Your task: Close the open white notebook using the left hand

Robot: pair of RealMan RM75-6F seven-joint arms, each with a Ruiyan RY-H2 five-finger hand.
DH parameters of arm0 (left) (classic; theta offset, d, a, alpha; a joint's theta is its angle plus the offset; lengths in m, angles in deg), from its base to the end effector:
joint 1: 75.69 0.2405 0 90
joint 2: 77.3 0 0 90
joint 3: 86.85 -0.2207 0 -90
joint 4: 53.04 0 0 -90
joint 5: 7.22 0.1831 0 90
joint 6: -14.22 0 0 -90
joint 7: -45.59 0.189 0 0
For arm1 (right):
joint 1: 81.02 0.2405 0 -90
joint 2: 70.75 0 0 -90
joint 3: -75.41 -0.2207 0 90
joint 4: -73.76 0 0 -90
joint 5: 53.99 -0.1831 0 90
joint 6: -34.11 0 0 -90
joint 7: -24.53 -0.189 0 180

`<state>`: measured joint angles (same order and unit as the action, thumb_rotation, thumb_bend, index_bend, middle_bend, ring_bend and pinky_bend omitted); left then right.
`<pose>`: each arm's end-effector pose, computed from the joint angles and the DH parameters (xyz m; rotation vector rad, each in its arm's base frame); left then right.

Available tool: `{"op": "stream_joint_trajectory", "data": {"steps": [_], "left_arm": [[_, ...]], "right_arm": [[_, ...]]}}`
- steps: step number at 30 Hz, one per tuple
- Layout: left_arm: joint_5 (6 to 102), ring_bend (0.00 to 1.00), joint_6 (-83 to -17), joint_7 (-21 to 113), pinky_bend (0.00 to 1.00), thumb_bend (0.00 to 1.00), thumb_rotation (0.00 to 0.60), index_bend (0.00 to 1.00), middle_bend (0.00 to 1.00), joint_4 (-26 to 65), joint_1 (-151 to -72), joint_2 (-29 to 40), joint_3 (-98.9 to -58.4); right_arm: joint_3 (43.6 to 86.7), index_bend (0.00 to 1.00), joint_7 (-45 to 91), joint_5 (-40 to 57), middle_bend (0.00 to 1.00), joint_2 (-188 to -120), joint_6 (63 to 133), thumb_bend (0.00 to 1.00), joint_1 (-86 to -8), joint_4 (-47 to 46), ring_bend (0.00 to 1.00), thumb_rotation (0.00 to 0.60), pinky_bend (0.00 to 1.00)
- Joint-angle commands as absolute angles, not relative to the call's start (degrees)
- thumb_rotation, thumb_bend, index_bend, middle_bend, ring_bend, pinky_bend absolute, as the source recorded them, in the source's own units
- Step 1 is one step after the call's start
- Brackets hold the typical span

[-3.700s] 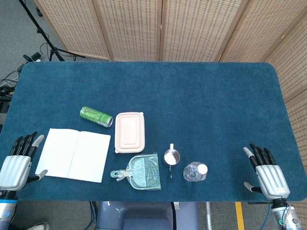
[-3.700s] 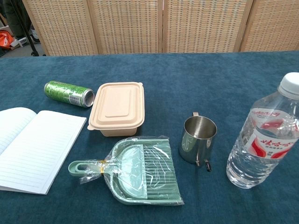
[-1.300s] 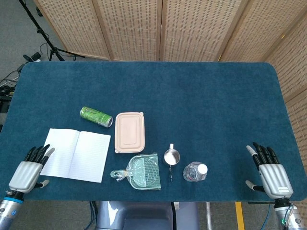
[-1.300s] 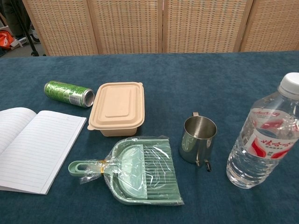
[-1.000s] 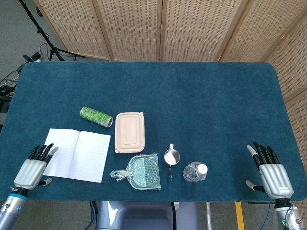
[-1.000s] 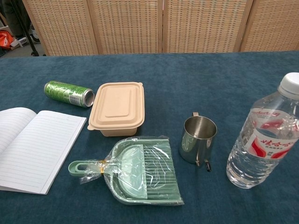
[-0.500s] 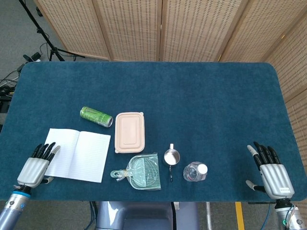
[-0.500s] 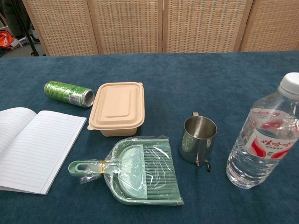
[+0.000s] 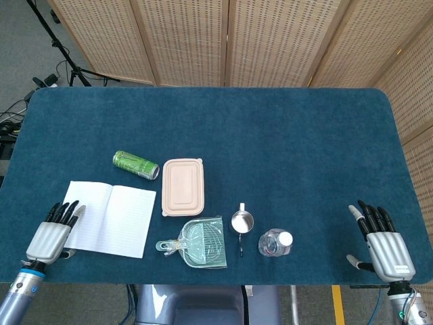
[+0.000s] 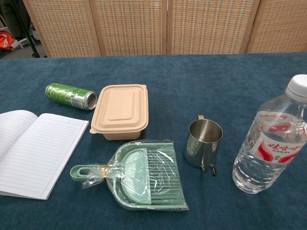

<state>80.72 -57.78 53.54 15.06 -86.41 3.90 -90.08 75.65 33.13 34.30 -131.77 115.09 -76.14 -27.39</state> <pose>-0.3113 0.2288 0.0603 -1.7331 -0.8211 -0.5776 -0.2471 -0.2075 0.1459 1.5225 -0.9334 0.8157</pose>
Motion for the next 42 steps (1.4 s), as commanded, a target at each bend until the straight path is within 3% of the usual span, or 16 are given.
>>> {"op": "stream_joint_trajectory", "data": {"steps": [1, 6, 11, 17, 27, 35, 42], "left_arm": [[81.39, 0.00, -58.79, 54.29, 0.00, 0.00, 0.600, 0.00, 0.00, 14.00, -86.35, 4.53, -90.19], [84.24, 0.00, -62.98, 54.12, 0.00, 0.05, 0.600, 0.00, 0.00, 11.82, -85.99, 5.68, -90.47], [87.31, 0.00, -67.73, 52.17, 0.00, 0.19, 0.600, 0.00, 0.00, 9.21, -85.79, 6.92, -90.58], [89.28, 0.00, -72.58, 49.82, 0.00, 0.25, 0.600, 0.00, 0.00, 5.79, -85.58, 9.06, -89.91], [92.78, 0.00, -81.77, 44.01, 0.00, 0.24, 0.600, 0.00, 0.00, 2.48, -85.51, 12.17, -88.80], [93.22, 0.00, -85.08, 40.13, 0.00, 0.06, 0.600, 0.00, 0.00, 1.47, -85.49, 14.25, -88.17], [91.78, 0.00, -85.15, 38.25, 0.00, 0.04, 0.600, 0.00, 0.00, 4.14, -84.87, 13.21, -87.90]], "right_arm": [[75.68, 0.00, 33.06, 34.46, 0.00, -131.78, 115.17, 0.00, -76.16, -27.37, 0.00, 0.600, 0.00], [75.73, 0.00, 33.10, 34.55, 0.00, -131.82, 115.12, 0.00, -76.16, -27.36, 0.00, 0.600, 0.00], [75.76, 0.00, 33.14, 34.64, 0.00, -131.85, 115.11, 0.00, -76.17, -27.37, 0.00, 0.600, 0.00], [75.72, 0.00, 33.08, 34.56, 0.00, -131.82, 115.11, 0.00, -76.18, -27.35, 0.00, 0.600, 0.00], [75.74, 0.00, 33.17, 34.60, 0.00, -131.84, 115.04, 0.00, -76.17, -27.35, 0.00, 0.600, 0.00], [75.74, 0.00, 33.07, 34.62, 0.00, -131.78, 115.06, 0.00, -76.19, -27.36, 0.00, 0.600, 0.00], [75.74, 0.00, 33.06, 34.48, 0.00, -131.80, 114.89, 0.00, -76.16, -27.22, 0.00, 0.600, 0.00]]}}
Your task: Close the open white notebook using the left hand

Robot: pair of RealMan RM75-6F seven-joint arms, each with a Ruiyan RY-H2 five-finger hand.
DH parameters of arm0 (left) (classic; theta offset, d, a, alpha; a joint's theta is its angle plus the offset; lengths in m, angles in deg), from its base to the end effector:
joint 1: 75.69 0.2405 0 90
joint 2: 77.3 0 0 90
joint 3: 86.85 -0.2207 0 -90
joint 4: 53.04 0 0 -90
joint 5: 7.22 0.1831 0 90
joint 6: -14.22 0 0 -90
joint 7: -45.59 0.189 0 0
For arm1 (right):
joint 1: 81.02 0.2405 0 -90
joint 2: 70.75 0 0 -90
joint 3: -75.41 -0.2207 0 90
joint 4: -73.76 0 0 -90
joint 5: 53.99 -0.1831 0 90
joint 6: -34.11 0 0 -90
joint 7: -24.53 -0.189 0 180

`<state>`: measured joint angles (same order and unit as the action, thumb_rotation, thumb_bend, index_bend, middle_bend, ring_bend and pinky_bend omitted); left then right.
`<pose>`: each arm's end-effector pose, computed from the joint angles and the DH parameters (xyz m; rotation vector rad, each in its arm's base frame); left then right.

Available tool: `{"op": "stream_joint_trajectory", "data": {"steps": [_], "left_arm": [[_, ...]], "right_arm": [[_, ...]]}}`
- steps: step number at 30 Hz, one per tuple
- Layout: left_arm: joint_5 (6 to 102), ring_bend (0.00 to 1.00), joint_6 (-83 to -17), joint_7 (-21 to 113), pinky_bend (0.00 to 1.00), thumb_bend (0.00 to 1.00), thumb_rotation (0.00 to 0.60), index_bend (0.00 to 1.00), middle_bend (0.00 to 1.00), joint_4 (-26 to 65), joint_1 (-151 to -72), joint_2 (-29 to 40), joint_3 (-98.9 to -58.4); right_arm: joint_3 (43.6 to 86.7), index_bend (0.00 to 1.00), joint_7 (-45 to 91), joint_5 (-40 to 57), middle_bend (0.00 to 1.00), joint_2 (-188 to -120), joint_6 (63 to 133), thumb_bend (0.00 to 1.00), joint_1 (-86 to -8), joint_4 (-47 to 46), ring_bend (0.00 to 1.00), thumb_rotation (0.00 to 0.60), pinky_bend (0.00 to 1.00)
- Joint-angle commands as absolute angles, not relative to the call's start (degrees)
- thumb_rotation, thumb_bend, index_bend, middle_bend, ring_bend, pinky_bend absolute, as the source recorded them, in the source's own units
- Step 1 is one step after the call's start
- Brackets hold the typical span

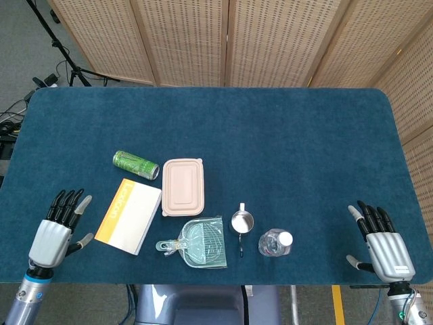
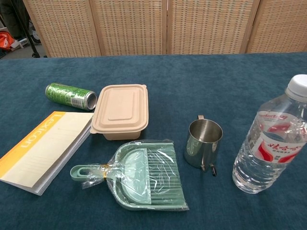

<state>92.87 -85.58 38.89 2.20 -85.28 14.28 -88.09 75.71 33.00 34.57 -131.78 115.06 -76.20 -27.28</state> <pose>-0.2419 0.2237 0.0863 -1.5688 -0.5861 -1.1922 -0.2470 -0.2070 0.1455 1.5262 -0.9334 0.8167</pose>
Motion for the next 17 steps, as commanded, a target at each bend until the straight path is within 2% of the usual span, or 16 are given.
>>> {"op": "stream_joint_trajectory", "data": {"steps": [1, 8, 17], "left_arm": [[90.17, 0.00, -82.99, 39.74, 0.00, 0.04, 0.600, 0.00, 0.00, 7.47, -84.42, 10.97, -88.05], [80.61, 0.00, -70.33, 53.91, 0.00, 0.04, 0.600, 0.00, 0.00, 32.35, -84.30, -3.26, -88.53], [78.24, 0.00, -67.86, 58.81, 0.00, 0.04, 0.600, 0.00, 0.00, 39.44, -84.04, -7.74, -88.79]], "right_arm": [[75.73, 0.00, 33.25, 34.39, 0.00, -131.86, 114.69, 0.00, -76.07, -27.22, 0.00, 0.600, 0.00], [75.69, 0.00, 34.24, 34.05, 0.00, -132.28, 114.14, 0.00, -75.83, -27.22, 0.00, 0.600, 0.00], [75.89, 0.00, 35.53, 33.68, 0.00, -132.85, 113.23, 0.00, -75.53, -27.21, 0.00, 0.600, 0.00]]}}
